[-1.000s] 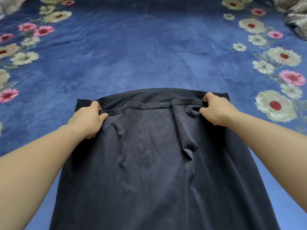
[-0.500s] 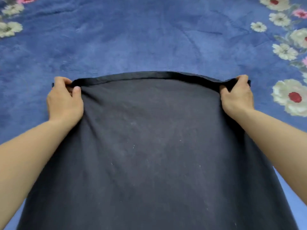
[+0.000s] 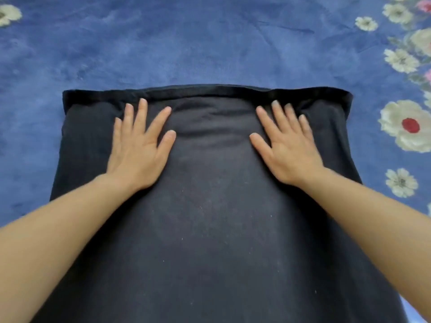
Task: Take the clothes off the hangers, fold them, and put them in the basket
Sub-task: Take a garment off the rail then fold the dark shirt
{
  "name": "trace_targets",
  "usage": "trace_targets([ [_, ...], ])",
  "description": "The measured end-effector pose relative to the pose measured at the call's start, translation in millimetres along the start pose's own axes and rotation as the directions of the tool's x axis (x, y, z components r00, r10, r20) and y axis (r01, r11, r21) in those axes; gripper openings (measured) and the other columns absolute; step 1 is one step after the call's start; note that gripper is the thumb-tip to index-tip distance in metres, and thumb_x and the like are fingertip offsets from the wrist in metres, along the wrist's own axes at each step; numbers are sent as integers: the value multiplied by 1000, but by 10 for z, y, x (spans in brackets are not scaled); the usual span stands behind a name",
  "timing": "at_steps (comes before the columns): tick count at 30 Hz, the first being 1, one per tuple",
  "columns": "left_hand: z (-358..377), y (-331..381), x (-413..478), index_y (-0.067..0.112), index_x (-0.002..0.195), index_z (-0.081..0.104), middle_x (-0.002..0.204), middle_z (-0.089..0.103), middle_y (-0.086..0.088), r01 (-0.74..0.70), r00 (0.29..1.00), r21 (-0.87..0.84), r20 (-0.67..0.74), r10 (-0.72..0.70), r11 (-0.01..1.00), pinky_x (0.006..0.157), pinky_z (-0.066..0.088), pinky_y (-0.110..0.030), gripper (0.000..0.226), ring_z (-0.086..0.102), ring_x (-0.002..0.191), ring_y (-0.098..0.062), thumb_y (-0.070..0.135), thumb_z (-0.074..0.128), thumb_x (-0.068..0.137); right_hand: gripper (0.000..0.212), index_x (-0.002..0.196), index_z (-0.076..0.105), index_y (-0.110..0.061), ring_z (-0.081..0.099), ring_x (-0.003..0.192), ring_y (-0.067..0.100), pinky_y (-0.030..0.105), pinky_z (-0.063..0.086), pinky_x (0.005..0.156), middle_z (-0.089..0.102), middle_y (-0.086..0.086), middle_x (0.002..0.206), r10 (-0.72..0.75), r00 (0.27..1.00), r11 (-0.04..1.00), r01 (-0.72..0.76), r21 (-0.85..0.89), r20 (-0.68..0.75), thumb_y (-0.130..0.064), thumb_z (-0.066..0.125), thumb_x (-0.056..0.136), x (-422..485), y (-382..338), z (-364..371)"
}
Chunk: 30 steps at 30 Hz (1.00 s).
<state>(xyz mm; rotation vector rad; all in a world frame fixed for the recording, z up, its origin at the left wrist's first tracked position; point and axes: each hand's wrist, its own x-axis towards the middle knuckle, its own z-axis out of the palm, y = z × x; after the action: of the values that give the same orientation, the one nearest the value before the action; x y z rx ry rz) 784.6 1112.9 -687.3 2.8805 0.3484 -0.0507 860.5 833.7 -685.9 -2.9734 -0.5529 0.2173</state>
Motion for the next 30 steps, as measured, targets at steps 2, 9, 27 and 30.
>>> trace_targets([
  [2,-107,-441,69,34,155,13,164,-2,-10,133,991,121,-6,-134,984,119,-5,-48,59,-5,150,-30,55,24,100,68,156,3,-30,-6,151,20,45,-5,120,-5,2,164,257,966,966,-256,-45,38,-62,20,98,60,464,-57],
  [9,-262,-438,-339,12,156,12,163,-2,-17,233,971,108,-77,-226,966,118,-5,-54,62,-6,149,-34,43,26,104,70,152,18,3,6,149,36,55,4,119,10,22,161,302,946,953,-300,34,-120,-41,23,97,-396,245,-126],
  [27,-232,-130,-2512,1,152,20,160,15,-22,145,989,80,-32,-143,986,115,14,-59,59,11,147,-38,30,36,104,63,154,13,-3,5,151,25,43,-3,121,11,12,163,373,926,926,-367,-91,64,-38,22,103,-2795,458,-233],
  [30,21,642,-3191,1,150,26,158,21,-23,-101,993,33,65,98,994,112,21,-55,64,19,145,-38,38,27,98,65,150,32,-2,25,147,30,43,8,119,30,15,157,180,979,984,-179,-22,91,-40,26,98,-3454,241,-145],
])
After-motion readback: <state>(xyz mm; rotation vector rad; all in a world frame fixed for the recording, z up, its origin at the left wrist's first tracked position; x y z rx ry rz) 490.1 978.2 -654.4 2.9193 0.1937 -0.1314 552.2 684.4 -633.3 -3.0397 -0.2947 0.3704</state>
